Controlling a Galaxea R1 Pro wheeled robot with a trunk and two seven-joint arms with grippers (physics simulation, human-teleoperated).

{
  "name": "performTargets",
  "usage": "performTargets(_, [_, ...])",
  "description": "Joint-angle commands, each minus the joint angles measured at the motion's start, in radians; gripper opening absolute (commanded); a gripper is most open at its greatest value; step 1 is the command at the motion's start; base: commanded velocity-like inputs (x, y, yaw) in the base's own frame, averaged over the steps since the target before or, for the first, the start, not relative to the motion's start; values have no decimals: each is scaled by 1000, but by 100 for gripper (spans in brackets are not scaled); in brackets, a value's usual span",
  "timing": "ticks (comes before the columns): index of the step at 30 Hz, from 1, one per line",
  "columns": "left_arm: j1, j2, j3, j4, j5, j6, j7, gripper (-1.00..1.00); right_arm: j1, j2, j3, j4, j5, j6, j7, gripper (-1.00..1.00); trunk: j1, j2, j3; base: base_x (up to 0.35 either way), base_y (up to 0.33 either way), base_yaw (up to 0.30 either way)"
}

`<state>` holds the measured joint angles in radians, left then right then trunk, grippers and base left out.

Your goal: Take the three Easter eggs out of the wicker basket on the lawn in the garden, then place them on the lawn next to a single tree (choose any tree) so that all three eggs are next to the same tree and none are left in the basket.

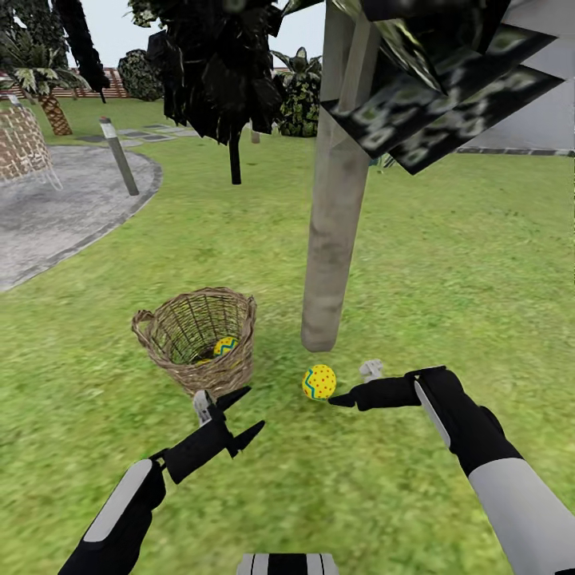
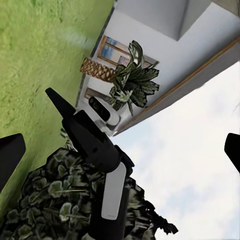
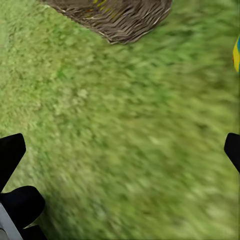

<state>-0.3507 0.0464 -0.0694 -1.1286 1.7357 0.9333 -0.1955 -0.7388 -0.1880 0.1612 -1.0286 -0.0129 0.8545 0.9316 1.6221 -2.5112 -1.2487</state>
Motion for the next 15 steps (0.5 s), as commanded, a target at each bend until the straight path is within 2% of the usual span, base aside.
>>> performTargets(1, [0,2,-1,0,-7,1,-10,100,-1,-1,1,-2,-1,6,1,100,-1,0,3,0,0,0])
performTargets(4, [0,5,4,0,-7,3,-10,100,-1,-1,0,-3,-1,7,-2,100,-2,1,15,0,0,0])
performTargets(8, [-1,19,38,-30,-7,6,-9,100,-1,3,-1,-4,0,6,-5,100,-4,2,30,0,0,0])
performTargets(12, [-1,87,45,-83,-1,7,-11,100,-1,6,0,-8,3,1,-5,100,-6,3,46,0,0,0])
performTargets(13, [-1,96,48,-91,11,7,-10,100,-1,6,0,-8,3,0,-4,100,-6,3,50,0,0,0])
performTargets(15, [0,125,53,-100,72,7,-9,100,-1,7,0,-10,4,-1,-4,100,-7,3,57,0,0,0])
